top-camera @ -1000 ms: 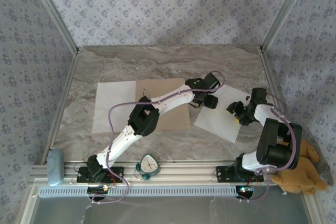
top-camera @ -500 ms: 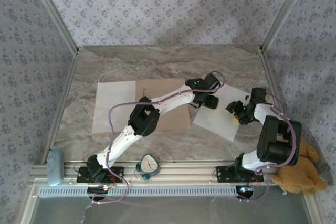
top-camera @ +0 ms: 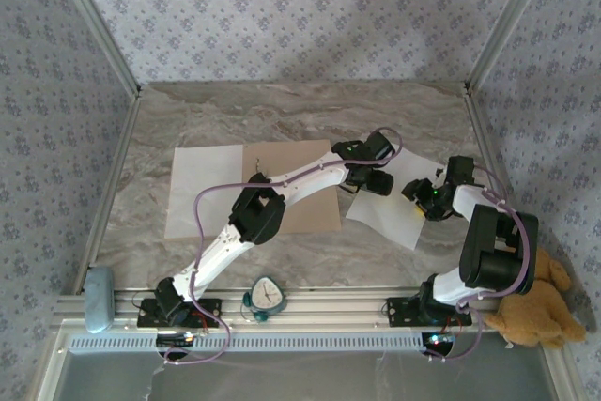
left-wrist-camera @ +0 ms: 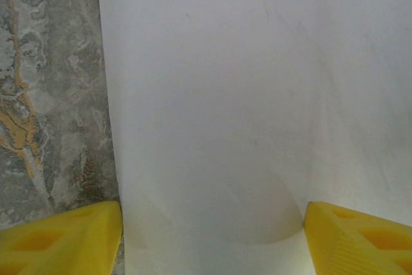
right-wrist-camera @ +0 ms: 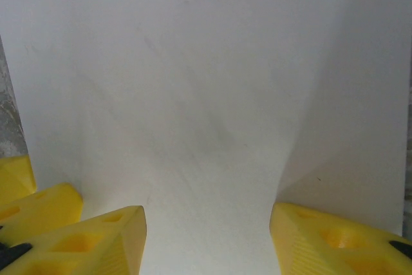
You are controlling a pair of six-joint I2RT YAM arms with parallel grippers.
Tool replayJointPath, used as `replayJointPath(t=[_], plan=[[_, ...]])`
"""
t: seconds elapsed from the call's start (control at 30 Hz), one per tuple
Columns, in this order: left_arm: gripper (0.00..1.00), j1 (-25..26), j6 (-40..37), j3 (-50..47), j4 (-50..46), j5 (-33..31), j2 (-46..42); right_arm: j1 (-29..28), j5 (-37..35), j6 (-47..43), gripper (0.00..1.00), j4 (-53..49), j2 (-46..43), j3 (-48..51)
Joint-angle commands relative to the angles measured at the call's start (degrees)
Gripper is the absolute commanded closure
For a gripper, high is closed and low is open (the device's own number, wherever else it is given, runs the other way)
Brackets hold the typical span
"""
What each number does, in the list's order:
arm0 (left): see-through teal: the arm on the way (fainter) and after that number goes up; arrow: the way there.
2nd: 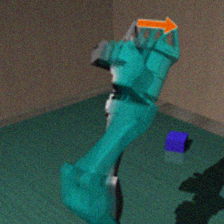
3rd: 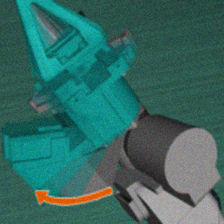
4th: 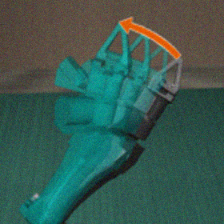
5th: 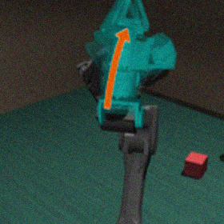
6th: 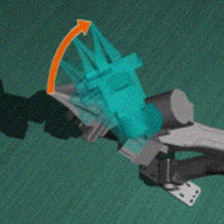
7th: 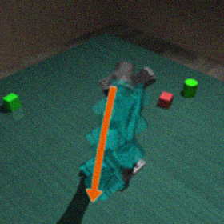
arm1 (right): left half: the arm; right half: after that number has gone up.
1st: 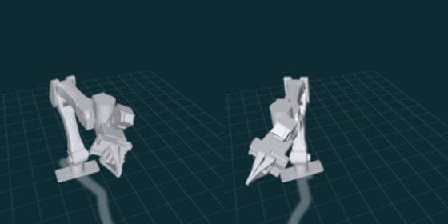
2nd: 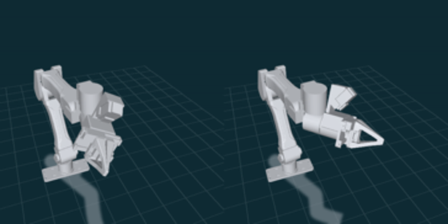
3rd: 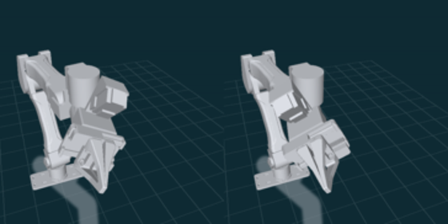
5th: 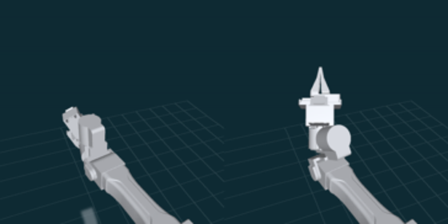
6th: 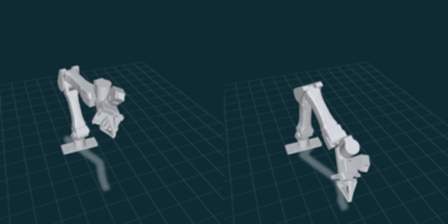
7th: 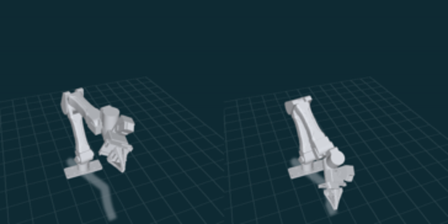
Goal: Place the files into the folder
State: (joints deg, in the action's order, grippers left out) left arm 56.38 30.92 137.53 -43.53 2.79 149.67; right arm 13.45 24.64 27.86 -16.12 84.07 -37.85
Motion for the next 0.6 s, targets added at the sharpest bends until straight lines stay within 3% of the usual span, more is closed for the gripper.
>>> replayJointPath(t=[0.0, 0.57], plan=[[0.24, 0.92, 1.22, -0.92, -3.64, 2.67, -2.26, -0.44, 0.92, 1.22, 0.44, -1.27, 1.36, 1.68], [0.22, -0.48, 6.63, -13.76, 6.13, 10.27, -9.6, -1.71, 5.28, 5.71, 0.45, 2.01, 0.94, 2.63]])
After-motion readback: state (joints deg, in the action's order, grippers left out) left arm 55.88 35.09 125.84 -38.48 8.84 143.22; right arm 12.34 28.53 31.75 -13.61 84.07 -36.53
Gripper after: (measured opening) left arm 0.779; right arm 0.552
